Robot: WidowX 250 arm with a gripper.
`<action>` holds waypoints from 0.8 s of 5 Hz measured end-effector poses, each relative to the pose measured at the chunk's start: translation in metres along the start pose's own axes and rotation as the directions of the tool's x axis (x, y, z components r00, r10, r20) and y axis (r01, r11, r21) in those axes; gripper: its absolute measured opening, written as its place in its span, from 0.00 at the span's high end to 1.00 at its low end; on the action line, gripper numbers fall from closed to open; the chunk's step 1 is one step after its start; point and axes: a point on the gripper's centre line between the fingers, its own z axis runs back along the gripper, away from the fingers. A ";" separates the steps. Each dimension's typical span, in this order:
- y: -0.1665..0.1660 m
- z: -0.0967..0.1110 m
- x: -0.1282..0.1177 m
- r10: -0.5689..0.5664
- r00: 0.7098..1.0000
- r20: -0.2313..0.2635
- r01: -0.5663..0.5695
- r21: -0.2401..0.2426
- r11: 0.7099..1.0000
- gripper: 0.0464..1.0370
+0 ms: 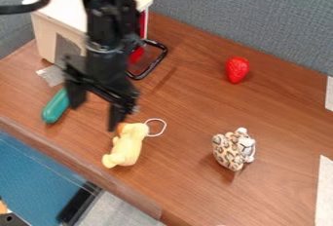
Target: Move the light blue object to the top of the drawer
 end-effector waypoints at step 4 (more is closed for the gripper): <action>0.066 -0.052 0.032 0.158 0.987 0.010 -0.158 0.001 0.987 0.04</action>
